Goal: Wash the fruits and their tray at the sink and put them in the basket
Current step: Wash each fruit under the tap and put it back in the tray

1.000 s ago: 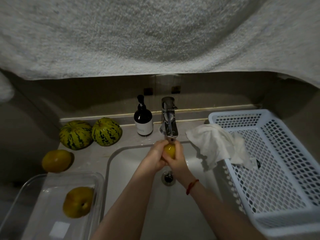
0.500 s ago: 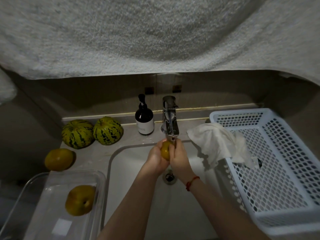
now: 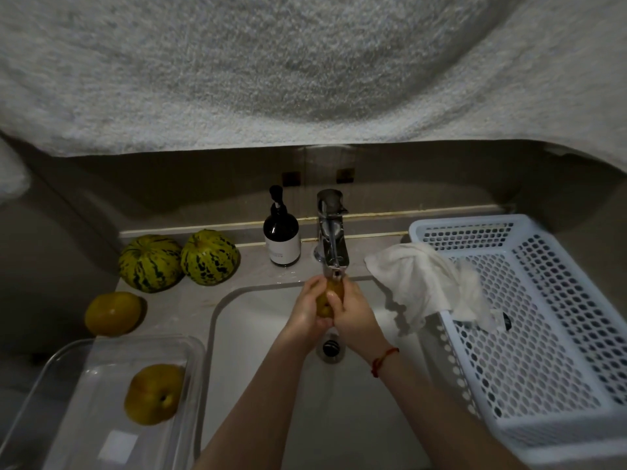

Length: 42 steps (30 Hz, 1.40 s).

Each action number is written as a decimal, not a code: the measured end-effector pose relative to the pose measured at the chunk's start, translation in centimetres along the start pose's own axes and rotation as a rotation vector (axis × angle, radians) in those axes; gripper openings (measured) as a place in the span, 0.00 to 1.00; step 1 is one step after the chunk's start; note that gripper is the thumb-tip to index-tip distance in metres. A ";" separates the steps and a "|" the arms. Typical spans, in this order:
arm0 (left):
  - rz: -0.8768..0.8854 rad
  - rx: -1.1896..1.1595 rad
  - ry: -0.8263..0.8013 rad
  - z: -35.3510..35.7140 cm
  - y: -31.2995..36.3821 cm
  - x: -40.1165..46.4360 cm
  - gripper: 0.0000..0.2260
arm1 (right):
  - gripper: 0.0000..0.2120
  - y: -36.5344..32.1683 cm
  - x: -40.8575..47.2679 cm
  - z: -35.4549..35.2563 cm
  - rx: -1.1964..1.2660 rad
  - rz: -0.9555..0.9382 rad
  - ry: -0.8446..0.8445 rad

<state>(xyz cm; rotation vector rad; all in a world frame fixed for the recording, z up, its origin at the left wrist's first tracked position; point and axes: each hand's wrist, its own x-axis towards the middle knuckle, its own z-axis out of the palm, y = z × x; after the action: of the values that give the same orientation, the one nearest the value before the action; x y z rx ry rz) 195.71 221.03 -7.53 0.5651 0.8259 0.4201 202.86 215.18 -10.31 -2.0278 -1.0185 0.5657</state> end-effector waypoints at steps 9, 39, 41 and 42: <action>-0.105 -0.189 0.017 0.4 -1.1 1.0 0.19 | 0.15 -0.4 0.3 -1.5 0.087 0.054 -0.073; -0.086 0.247 0.285 -0.6 2.5 -1.6 0.07 | 0.11 -10.6 3.9 -8.1 -0.043 -0.136 0.274; -0.088 0.217 0.301 -1.0 3.3 -2.3 0.10 | 0.09 -11.8 3.8 -8.1 -0.040 -0.238 0.322; -0.081 0.201 0.307 -1.3 3.8 -2.7 0.12 | 0.08 -12.4 3.9 -8.1 -0.040 -0.275 0.319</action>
<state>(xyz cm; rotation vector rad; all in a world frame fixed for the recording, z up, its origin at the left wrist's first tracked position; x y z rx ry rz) 192.60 222.86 -4.38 0.6596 1.1911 0.3557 204.75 219.38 4.31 -1.8921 -1.0913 0.0746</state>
